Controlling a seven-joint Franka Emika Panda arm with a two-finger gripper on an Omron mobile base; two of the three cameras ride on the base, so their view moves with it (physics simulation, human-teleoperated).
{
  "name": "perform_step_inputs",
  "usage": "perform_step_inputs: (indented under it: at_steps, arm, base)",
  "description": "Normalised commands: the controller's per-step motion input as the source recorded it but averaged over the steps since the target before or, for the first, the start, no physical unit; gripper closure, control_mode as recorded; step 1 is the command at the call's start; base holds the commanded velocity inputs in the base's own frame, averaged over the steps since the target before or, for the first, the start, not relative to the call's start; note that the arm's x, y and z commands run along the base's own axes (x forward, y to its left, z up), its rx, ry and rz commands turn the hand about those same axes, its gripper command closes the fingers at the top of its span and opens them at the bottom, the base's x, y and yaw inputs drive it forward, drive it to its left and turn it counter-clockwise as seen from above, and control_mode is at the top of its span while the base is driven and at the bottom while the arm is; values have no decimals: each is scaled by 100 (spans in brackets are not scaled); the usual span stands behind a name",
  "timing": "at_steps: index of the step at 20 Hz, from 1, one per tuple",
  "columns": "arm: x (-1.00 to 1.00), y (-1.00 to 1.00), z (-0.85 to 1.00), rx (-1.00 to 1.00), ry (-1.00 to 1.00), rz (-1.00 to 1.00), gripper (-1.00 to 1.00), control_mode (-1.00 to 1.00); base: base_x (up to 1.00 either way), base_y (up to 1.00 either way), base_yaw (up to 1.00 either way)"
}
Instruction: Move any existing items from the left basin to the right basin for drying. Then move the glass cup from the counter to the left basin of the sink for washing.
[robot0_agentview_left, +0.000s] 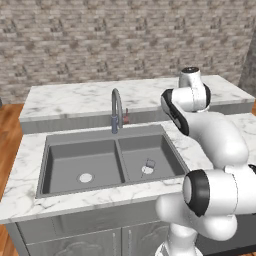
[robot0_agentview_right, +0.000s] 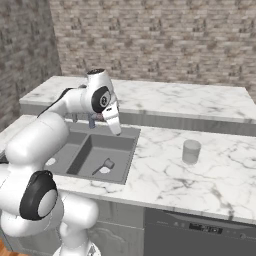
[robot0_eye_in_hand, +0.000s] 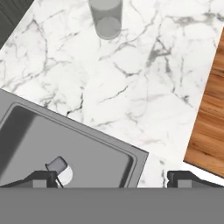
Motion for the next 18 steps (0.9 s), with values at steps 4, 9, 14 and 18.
perform_step_inputs:
  at_steps: [4, 9, 14, 18]
  arm:
    - [-6, -44, -21, -3, -1, -5, -100, -100]
    - [-7, -36, -23, -3, -1, -5, -100, -100]
    - [0, -45, -5, 0, 0, -2, -100, -100]
    - [0, -50, 0, 0, 0, -3, -100, -100]
  base:
    - [0, 0, 0]
    - [0, 0, 0]
    - [0, 0, 0]
    - [0, 0, 0]
